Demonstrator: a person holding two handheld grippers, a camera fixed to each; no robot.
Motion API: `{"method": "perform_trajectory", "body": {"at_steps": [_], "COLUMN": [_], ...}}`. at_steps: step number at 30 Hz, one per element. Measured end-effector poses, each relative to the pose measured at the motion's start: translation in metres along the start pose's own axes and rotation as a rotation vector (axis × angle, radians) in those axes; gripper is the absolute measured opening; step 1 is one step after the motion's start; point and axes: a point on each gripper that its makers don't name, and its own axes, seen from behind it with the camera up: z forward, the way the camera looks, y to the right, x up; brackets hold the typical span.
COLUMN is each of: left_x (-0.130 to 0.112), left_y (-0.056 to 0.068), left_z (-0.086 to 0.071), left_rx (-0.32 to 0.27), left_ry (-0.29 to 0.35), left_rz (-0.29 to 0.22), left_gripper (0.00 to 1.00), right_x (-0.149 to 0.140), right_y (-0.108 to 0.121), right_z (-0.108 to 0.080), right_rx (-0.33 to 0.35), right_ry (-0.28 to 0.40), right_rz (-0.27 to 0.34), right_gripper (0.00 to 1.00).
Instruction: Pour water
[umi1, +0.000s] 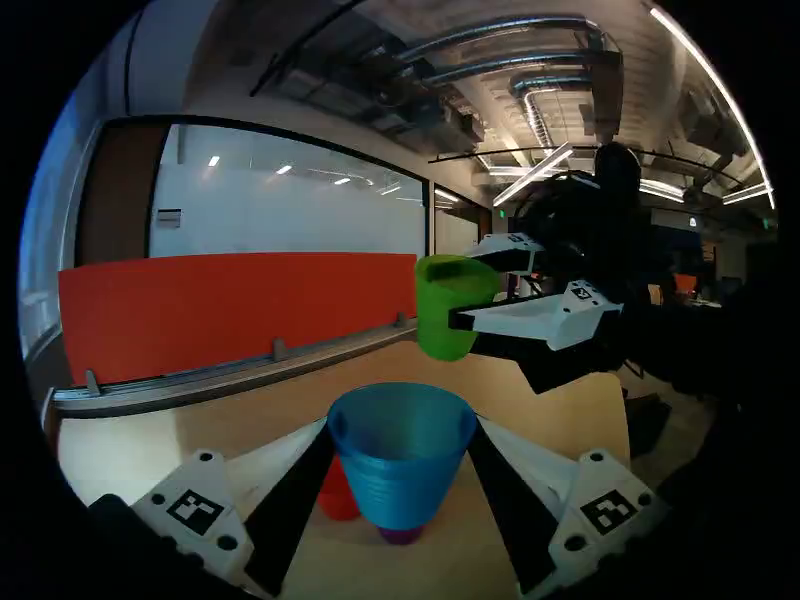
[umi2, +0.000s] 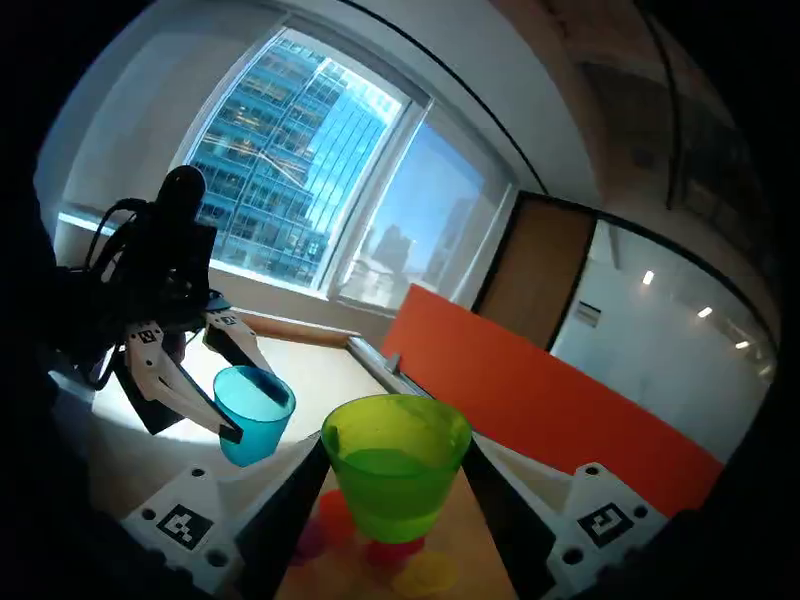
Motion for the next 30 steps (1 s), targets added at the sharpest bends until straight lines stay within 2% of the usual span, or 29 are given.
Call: {"method": "perform_trajectory", "body": {"at_steps": [15,30], "left_x": [-0.001,0.006], "left_y": [0.004,0.014], "left_z": [0.007,0.013], "left_rx": [-0.01,-0.03], "left_ry": [-0.001,0.007], "left_rz": [0.009,0.02], "left_gripper": [0.88,0.88], "right_x": [0.028,0.05], "right_y": [0.007,0.014], "right_z": [0.02,0.037], "right_rx": [-0.017,-0.048], "right_ry": [0.023,0.032], "right_rz": [-0.221,-0.409], "right_gripper": [0.91,0.91]}}
